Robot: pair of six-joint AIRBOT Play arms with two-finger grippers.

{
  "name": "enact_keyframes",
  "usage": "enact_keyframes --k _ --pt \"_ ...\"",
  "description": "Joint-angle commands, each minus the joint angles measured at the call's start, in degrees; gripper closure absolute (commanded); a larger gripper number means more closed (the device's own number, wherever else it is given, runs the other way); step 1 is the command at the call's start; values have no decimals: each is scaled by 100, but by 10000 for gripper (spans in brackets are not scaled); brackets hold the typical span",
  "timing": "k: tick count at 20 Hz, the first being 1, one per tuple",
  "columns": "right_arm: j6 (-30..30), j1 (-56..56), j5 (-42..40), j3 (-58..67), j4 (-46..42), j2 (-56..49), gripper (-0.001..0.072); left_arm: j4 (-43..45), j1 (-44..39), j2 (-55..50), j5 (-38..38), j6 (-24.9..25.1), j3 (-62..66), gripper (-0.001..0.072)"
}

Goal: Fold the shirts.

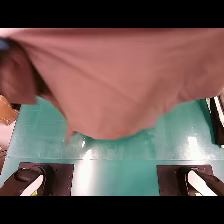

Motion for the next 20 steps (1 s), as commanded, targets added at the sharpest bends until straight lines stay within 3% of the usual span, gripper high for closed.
enact_keyframes --k 1,3,5,9,15,16,17,18,20 --pt "367 758 236 -315 -409 -973 694 -28 2 -511 -702 -101 -1252 681" --pt "428 1119 -46 -763 -960 -1578 694 125 2 -730 13 98 -2181 680" --pt "426 1285 -564 -1016 -1036 -2153 694 501 2 -1029 1261 96 -2717 680" --pt "428 1303 -981 -706 -935 -3097 694 636 2 -1897 3123 87 -2608 679" --pt "439 1287 -890 -13 -929 -3679 692 664 2 -3401 4352 92 -1672 678" --pt "437 1285 -894 -24 -929 -3679 681 664 2 -3582 4365 90 -1521 623" --pt "437 1283 -892 -20 -927 -3679 534 662 4 -3729 4321 81 -1368 340" --pt "437 1255 -861 -17 -907 -3661 278 664 4 -3788 4229 42 -1250 200" --pt "433 1121 -629 -22 -671 -3591 251 649 122 -3751 3827 44 -986 211"
